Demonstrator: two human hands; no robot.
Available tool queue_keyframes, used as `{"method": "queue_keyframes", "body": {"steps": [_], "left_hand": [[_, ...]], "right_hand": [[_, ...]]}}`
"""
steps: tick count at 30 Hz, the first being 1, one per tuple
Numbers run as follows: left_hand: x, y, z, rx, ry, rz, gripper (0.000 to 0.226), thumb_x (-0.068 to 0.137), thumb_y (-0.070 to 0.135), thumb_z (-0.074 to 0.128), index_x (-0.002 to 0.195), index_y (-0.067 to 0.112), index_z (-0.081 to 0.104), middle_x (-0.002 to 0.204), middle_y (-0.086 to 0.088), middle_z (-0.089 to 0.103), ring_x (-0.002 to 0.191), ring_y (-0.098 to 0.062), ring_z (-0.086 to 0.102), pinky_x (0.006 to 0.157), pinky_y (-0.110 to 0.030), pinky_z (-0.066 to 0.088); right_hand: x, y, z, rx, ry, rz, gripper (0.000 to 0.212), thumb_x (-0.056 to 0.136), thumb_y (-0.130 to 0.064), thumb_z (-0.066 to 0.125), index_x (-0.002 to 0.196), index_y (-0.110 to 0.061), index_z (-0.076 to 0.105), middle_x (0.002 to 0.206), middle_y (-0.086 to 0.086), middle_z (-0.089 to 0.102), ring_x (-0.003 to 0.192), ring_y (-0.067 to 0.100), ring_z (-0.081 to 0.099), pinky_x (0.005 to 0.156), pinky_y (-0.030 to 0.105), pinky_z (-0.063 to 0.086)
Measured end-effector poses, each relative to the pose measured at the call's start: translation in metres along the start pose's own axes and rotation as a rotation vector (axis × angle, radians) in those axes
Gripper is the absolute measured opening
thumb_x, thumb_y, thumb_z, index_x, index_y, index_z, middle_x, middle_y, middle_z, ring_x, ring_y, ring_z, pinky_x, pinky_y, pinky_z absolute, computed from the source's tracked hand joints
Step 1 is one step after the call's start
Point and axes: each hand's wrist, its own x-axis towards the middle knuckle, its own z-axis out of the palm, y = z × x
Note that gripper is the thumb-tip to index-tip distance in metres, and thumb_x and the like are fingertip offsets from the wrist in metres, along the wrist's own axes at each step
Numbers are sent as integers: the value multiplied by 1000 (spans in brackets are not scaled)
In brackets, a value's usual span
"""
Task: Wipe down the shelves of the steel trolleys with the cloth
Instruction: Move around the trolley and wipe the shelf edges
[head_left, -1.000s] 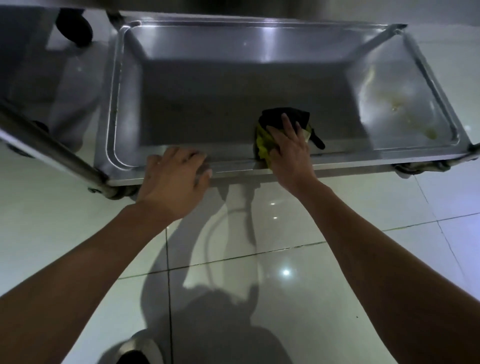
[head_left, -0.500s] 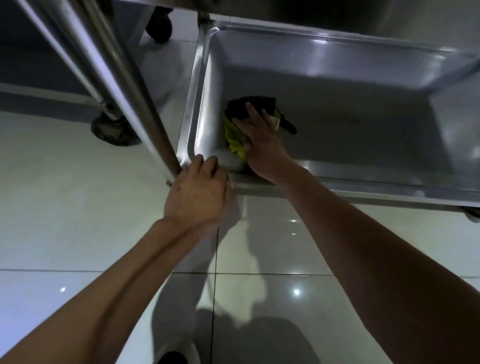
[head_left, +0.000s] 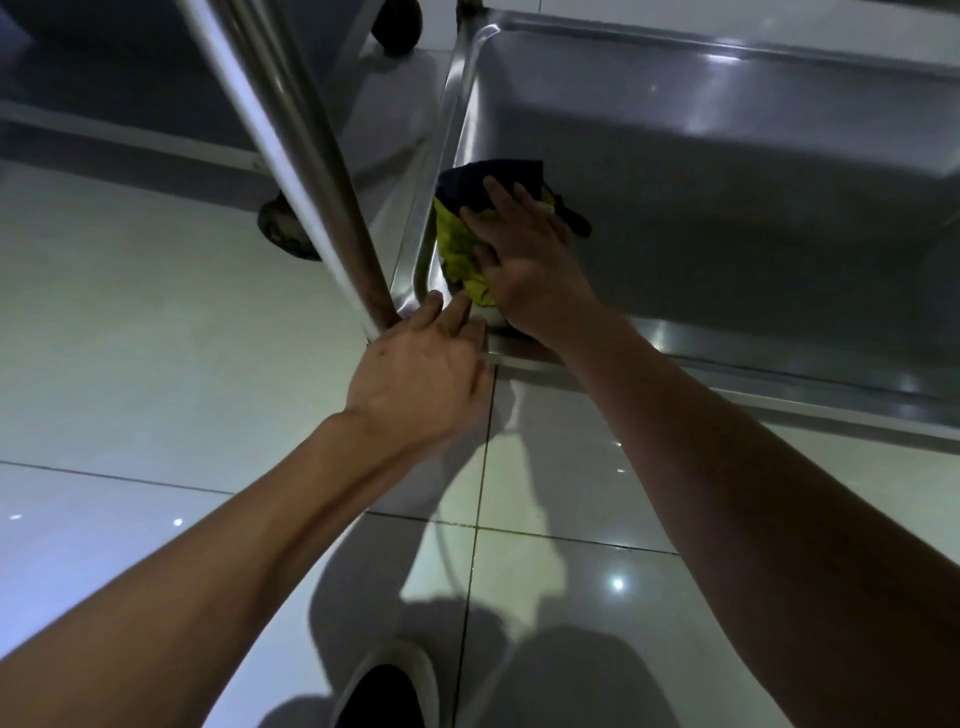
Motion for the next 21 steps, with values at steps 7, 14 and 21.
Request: {"method": "queue_keyframes", "body": {"steps": [7, 14, 21], "left_hand": [[4, 9, 6, 14, 60, -58, 39, 94, 38, 36, 110, 17, 65, 116, -1, 58, 111, -24, 51, 88, -39, 46], [33, 52, 4, -37, 112, 10, 37, 94, 42, 40, 112, 23, 66, 114, -3, 57, 109, -27, 53, 89, -45, 44], [85, 126, 2, -125, 127, 53, 29, 94, 42, 47, 107, 25, 66, 116, -3, 60, 104, -30, 61, 83, -42, 46]], "right_hand": [[-8, 21, -6, -14, 12, -41, 51, 102, -15, 37, 152, -17, 35, 165, 0, 12, 153, 17, 4, 121, 39, 15], [-36, 85, -27, -26, 65, 157, 52, 102, -17, 38, 153, -18, 33, 166, 1, 9, 153, 19, 2, 122, 41, 15], [-94, 173, -54, -41, 147, 319, 49, 105, -19, 39, 153, -19, 32, 165, 3, 9, 153, 23, 4, 123, 31, 9]]}}
